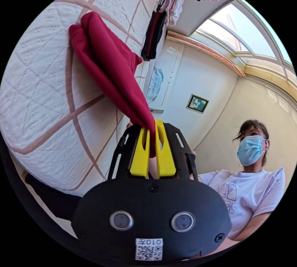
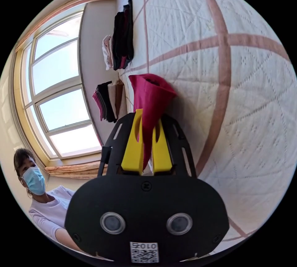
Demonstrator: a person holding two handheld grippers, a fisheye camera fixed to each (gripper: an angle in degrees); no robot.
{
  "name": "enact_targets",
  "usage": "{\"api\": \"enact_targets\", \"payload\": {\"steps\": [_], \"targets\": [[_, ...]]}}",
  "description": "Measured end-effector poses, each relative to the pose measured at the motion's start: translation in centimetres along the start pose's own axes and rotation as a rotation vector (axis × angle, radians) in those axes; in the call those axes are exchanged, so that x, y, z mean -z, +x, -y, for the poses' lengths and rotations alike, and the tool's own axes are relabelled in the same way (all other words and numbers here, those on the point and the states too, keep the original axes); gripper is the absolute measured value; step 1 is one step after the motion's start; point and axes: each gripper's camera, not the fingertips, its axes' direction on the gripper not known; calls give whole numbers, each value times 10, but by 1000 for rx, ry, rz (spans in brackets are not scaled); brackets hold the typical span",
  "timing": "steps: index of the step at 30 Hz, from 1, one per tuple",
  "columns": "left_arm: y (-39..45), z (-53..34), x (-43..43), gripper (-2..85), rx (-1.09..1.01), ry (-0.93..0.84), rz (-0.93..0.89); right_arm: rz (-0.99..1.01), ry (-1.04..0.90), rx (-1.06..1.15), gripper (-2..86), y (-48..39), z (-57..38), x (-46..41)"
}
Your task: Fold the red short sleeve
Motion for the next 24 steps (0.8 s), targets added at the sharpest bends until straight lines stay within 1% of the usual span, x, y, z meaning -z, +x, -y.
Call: {"api": "enact_targets", "payload": {"steps": [1,5,9,16,20,24], "targets": [[5,-1,5,63,-9,-17,20,-10,19,30,59,-11,-6,1],[39,2,28,63,-85,-85,112,57,66,76,58,-54,-38,1],[100,13,63,63,-168,-208,180,97,106,86,57,-99,-77,-7],[219,15,132,61,-210,-332,149,123,126,67,58,-198,-157,-38],[275,1,170,61,-240,-341,119,146,87,110,58,-252,-186,-61],[327,-18,221,60,-270,-268,96,185,4,183,59,-296,-193,-89]]}}
